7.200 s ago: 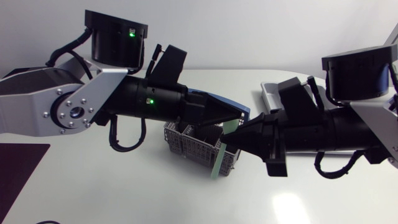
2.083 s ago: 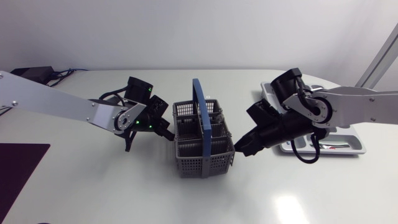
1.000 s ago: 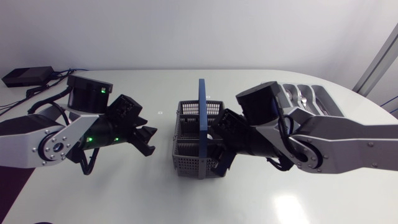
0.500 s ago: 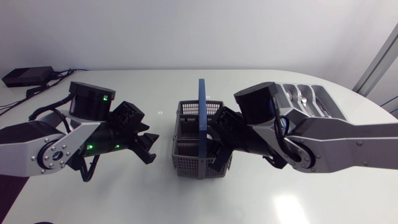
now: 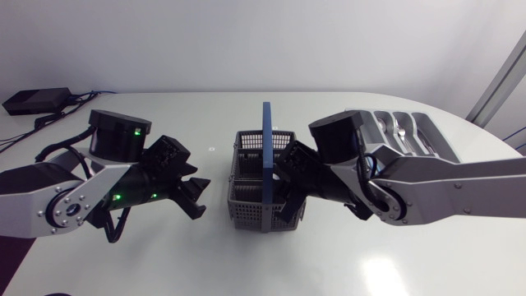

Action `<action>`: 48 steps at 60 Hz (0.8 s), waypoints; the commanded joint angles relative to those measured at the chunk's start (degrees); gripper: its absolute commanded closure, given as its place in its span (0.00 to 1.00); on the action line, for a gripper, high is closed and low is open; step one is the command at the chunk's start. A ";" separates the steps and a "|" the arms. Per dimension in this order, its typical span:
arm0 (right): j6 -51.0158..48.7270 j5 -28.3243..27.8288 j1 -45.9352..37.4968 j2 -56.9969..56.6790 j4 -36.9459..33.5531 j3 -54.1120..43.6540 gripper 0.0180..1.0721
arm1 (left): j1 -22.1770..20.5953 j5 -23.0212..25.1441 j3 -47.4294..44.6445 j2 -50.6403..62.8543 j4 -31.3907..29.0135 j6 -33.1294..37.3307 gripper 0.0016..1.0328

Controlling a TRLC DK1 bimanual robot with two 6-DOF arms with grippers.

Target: Unload the cutlery basket into the drawer organizer.

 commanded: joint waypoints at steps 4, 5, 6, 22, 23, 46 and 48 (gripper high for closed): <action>-1.04 0.49 -0.80 0.20 1.62 1.37 0.58 | -0.55 0.40 -1.64 -0.75 -0.06 0.81 0.48; -1.04 0.49 -0.89 0.20 1.62 1.37 0.58 | -0.55 0.40 -1.64 -0.75 -0.06 0.81 0.48; -1.04 0.49 -0.89 0.20 1.53 1.46 0.58 | -0.55 0.40 -1.64 -0.75 -0.06 0.81 0.48; -1.04 0.40 -0.89 -0.06 1.62 2.08 0.58 | -0.72 0.40 -1.90 -0.75 0.21 0.81 0.48; -1.04 0.40 -0.89 0.11 1.71 2.17 0.58 | -0.72 0.40 -1.90 -0.75 0.21 0.81 0.48; -2.19 -1.18 -2.65 4.51 3.55 3.13 0.61 | -0.90 0.40 -2.43 -0.84 0.38 0.72 0.48; -2.54 -1.27 -2.56 4.51 3.64 3.13 0.66 | -0.90 0.40 -2.43 -0.84 0.30 0.72 0.48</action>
